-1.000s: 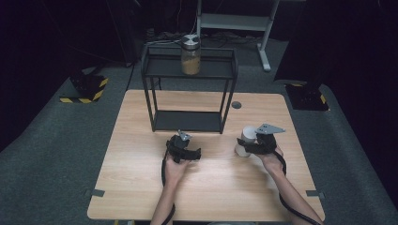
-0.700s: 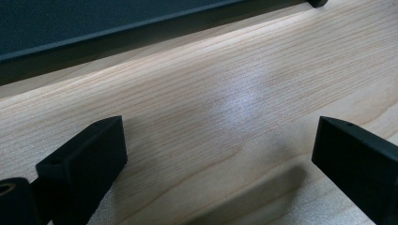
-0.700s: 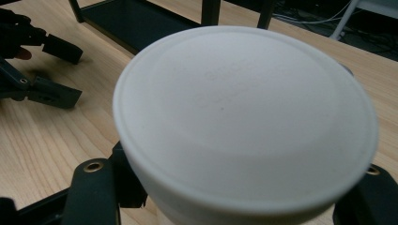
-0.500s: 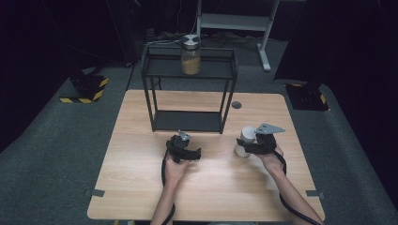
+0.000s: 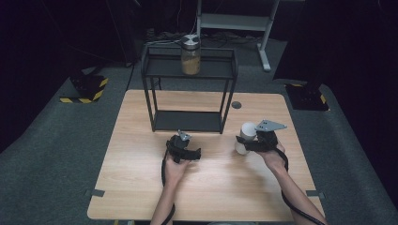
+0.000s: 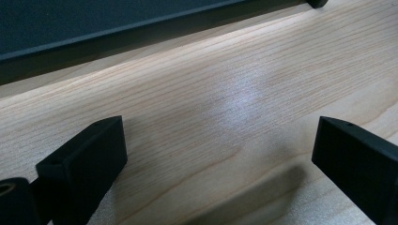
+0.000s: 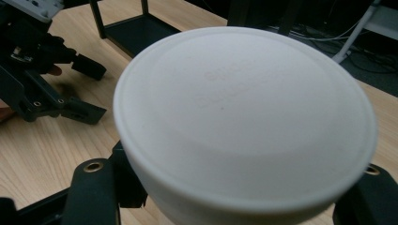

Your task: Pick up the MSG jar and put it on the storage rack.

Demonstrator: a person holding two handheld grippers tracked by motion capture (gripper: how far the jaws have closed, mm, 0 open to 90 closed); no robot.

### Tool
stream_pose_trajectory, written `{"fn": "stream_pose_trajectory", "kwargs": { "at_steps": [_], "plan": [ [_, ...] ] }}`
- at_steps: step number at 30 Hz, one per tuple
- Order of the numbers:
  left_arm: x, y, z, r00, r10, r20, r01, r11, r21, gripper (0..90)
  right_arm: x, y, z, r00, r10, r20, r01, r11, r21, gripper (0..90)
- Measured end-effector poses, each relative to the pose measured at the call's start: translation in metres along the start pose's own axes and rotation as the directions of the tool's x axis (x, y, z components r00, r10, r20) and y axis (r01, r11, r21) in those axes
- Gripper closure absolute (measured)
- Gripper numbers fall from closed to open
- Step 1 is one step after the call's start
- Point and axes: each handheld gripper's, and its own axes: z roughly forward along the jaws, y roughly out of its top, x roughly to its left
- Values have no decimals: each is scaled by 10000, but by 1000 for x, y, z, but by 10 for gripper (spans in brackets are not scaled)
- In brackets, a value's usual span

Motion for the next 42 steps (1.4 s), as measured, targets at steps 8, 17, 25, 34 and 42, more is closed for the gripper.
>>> {"fn": "stream_pose_trajectory", "kwargs": {
  "at_steps": [8,17,25,34,42],
  "plan": [
    [0,0,0,10000,-4,3,4,10000,3,36,-1,10,-4,9998,48,-179,-49,9999,-87,348],
    [0,0,0,10000,-16,6,16,10000,1,36,-1,26,-7,9991,-30,-415,28,10000,-49,348],
    [0,0,0,10000,-5,-16,5,10000,1,36,4,44,-11,9969,-484,-617,490,9988,89,348],
    [0,0,0,10000,-2,-20,2,10000,1,37,-1,58,-16,9937,-388,-1056,384,9992,-59,348],
    [-1,0,0,10000,9,-25,-9,10000,1,37,-3,73,-22,9889,-456,-1412,432,9989,-201,348]
  ]
}}
